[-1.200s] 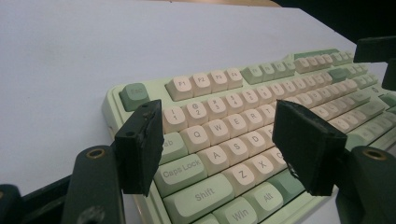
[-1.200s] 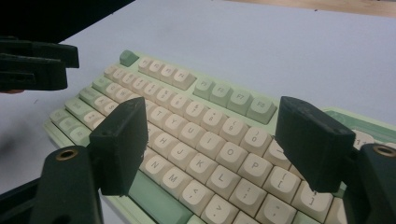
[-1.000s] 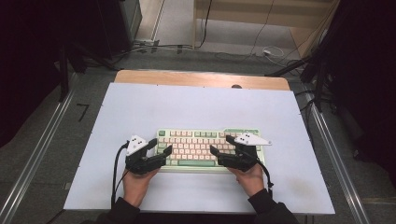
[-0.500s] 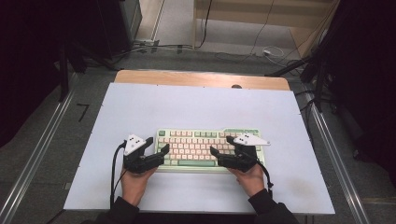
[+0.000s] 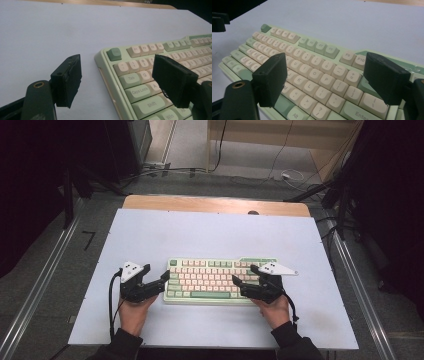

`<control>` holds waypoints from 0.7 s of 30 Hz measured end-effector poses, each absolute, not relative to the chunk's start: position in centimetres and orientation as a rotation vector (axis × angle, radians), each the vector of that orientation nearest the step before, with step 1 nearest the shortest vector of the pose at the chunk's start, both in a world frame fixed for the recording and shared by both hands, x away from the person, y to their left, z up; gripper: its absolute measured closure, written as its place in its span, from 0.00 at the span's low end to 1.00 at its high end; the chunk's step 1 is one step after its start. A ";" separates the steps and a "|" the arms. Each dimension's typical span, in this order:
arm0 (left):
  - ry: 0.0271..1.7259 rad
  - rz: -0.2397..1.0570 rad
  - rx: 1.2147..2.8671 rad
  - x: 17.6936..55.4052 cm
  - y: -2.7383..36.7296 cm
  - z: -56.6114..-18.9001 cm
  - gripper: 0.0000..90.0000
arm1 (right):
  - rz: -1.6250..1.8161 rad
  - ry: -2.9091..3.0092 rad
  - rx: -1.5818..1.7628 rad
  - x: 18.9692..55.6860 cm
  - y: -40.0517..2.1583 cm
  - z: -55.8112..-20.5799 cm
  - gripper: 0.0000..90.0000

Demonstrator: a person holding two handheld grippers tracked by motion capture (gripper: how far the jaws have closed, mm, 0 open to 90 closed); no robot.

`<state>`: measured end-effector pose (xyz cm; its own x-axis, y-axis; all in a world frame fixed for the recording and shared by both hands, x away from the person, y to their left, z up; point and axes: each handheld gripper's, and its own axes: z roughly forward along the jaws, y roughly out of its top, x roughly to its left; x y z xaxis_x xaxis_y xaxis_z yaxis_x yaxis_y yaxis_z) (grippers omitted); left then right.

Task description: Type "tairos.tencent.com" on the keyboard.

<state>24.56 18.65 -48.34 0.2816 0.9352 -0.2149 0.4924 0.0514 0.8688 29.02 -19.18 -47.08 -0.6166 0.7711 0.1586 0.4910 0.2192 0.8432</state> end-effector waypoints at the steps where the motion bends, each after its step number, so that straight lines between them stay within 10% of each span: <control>1: 1.353 0.583 1.580 24.5 18.8 -48.3 0.27 | 1.353 2.203 1.184 29.0 -19.3 -47.0 0.19; 21: 1.428 0.662 1.538 23.2 23.3 -48.3 0.27 | 1.317 2.072 1.291 29.3 -25.8 -46.7 0.19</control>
